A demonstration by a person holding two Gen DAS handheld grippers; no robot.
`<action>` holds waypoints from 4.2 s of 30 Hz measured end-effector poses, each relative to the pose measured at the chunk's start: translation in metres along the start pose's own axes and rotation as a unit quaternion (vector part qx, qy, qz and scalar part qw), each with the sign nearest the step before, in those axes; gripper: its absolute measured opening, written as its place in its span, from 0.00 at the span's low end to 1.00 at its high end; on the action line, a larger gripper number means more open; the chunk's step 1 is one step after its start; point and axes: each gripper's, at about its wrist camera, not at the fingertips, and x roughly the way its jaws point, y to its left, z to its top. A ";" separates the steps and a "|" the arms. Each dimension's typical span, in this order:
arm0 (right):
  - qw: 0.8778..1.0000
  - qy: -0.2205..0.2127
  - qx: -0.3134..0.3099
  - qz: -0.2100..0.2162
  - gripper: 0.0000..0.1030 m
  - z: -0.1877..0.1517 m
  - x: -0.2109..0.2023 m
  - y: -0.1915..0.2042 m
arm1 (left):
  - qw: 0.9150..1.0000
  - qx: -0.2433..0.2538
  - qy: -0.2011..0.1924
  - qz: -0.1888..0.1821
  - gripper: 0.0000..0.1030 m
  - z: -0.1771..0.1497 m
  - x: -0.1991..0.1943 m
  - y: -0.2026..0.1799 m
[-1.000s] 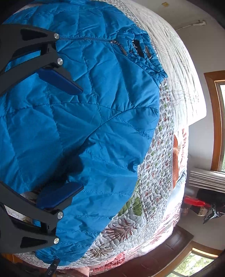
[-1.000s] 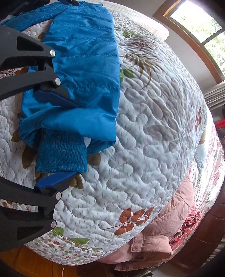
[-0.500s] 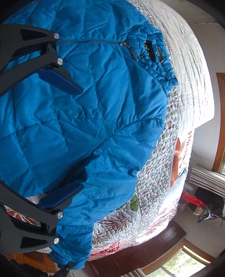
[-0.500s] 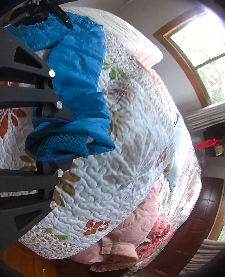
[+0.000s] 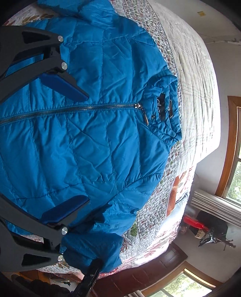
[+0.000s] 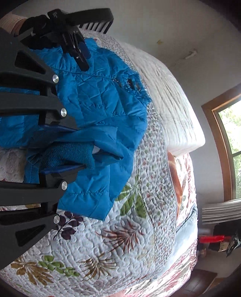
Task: Fold large clothes
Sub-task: 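Carry the held sleeve across the jacket body and release it, then grasp the other sleeve cuff with the left gripper and lift it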
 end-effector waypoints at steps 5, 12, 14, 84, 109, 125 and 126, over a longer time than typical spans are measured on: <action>0.999 0.034 -0.022 -0.008 0.32 0.004 0.034 0.023 | 1.000 -0.003 0.009 0.010 0.96 -0.005 0.004 0.016; 0.993 0.051 -0.023 0.108 0.43 -0.001 0.036 0.047 | 1.000 -0.015 0.018 -0.002 0.96 -0.012 0.006 0.023; 0.985 0.048 -0.004 0.167 0.43 -0.001 0.025 0.047 | 1.000 -0.018 0.019 -0.015 0.96 -0.014 0.004 0.022; 0.992 0.119 0.020 -0.045 0.48 0.001 0.103 0.037 | 0.981 -0.156 -0.020 0.111 0.41 -0.030 -0.033 0.185; 0.984 0.141 -0.101 -0.042 0.46 -0.027 0.153 0.157 | 0.991 -0.070 0.040 0.109 0.38 -0.032 0.020 0.131; 0.993 0.085 -0.075 -0.027 0.51 -0.025 0.068 0.138 | 0.980 -0.156 -0.008 0.122 0.55 -0.067 -0.086 0.189; 0.994 0.085 -0.071 -0.023 0.51 -0.027 0.062 0.134 | 0.976 -0.176 -0.013 0.129 0.55 -0.077 -0.097 0.205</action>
